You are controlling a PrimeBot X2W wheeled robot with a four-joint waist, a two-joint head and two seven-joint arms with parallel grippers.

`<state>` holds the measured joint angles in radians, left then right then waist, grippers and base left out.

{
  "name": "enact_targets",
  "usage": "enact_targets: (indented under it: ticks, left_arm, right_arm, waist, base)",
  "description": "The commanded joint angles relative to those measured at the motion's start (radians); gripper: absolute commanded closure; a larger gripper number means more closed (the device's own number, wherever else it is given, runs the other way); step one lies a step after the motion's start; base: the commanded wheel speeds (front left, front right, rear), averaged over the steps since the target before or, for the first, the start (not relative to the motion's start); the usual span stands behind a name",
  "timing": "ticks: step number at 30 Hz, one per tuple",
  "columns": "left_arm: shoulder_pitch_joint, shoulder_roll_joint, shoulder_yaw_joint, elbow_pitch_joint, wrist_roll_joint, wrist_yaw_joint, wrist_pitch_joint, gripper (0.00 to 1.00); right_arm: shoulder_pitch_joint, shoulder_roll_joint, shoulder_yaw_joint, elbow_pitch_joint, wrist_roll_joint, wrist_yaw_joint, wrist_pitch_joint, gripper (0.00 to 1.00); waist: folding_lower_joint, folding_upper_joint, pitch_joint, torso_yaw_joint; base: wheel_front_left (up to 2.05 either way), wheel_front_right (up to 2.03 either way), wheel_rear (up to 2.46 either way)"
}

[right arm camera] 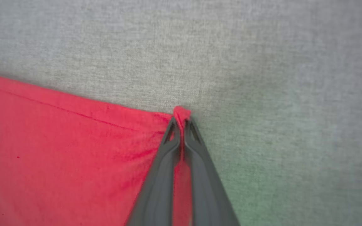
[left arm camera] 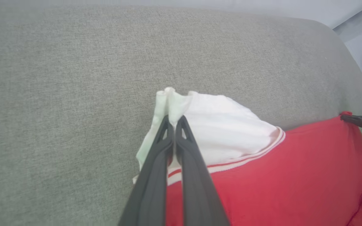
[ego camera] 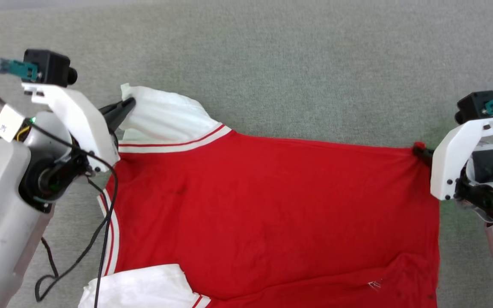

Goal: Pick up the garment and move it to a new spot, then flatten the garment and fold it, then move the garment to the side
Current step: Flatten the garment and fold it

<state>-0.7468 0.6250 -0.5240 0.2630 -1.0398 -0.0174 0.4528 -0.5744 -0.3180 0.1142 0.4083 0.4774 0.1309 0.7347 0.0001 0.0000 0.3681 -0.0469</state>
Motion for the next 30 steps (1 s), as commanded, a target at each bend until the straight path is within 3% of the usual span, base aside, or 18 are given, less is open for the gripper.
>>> enact_targets:
  ticks: [1,6,14,23,30]
  left_arm:
    - [0.023,0.010,0.006,-0.006,0.002,0.005,-0.014,1.00]
    - [0.110,0.026,0.034,-0.048,-0.013,0.028,-0.067,1.00]
    - [0.346,0.054,0.048,-0.170,-0.039,0.112,-0.129,1.00]
    - [0.636,0.039,0.029,-0.268,-0.080,0.229,-0.176,1.00]
    - [0.791,0.032,0.032,-0.293,-0.122,0.280,-0.201,1.00]
  right_arm:
    - [0.003,0.003,-0.008,-0.011,-0.013,0.000,-0.026,1.00]
    - [0.048,0.014,-0.062,-0.074,-0.051,-0.001,-0.097,1.00]
    - [0.205,0.066,-0.133,-0.143,-0.085,-0.001,-0.132,1.00]
    - [0.402,0.134,-0.181,-0.179,-0.078,-0.001,-0.183,1.00]
    - [0.528,0.161,-0.219,-0.195,-0.067,-0.001,-0.199,1.00]
  waist:
    - [-0.0001,0.0000,-0.022,0.006]
    - [-0.0001,0.0000,-0.085,0.017]
    - [-0.0001,0.0000,-0.181,0.032]
    - [-0.0001,0.0000,-0.264,0.042]
    - [-0.0001,0.0000,-0.300,0.037]
  base:
    - [0.00,0.00,0.00]
    - [0.00,0.00,0.00]
    - [0.00,0.00,0.00]
    - [0.00,0.00,0.00]
    - [0.00,0.00,0.00]
